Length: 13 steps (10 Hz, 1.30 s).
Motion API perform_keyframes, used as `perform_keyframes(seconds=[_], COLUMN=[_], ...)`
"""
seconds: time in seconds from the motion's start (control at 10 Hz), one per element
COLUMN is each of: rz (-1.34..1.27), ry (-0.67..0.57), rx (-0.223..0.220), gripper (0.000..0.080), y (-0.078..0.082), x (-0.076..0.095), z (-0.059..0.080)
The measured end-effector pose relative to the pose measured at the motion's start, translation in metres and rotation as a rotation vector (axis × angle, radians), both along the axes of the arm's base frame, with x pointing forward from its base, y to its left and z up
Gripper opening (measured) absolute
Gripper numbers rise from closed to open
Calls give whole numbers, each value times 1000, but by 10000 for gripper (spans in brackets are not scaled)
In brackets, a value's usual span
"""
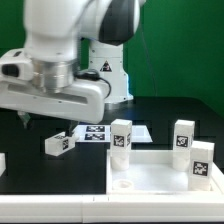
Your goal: Assemble square table
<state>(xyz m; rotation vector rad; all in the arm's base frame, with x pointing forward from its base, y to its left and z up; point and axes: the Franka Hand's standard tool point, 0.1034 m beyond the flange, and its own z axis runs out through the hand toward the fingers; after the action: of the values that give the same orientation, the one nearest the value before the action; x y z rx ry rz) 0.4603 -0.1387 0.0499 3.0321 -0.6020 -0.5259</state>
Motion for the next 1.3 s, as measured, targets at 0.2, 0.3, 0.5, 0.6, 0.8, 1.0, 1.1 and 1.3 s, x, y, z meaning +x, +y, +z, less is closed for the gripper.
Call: perform_keyframes(seconds=[0.2, 0.3, 0.5, 0.6, 0.8, 1.0, 1.1, 1.3], rz=[-251, -308, -302, -310, -392, -415, -417, -421], ry=[43, 48, 58, 72, 290, 470, 524, 580], rx=[124, 110, 110, 119, 265, 359, 379, 399], gripper=[649, 649, 649, 649, 649, 649, 649, 649], y=[7, 5, 7, 9, 17, 12, 8, 7], x=[-1, -1, -2, -5, -24, -28, -28, -33], z=[12, 14, 11, 11, 12, 7, 4, 1])
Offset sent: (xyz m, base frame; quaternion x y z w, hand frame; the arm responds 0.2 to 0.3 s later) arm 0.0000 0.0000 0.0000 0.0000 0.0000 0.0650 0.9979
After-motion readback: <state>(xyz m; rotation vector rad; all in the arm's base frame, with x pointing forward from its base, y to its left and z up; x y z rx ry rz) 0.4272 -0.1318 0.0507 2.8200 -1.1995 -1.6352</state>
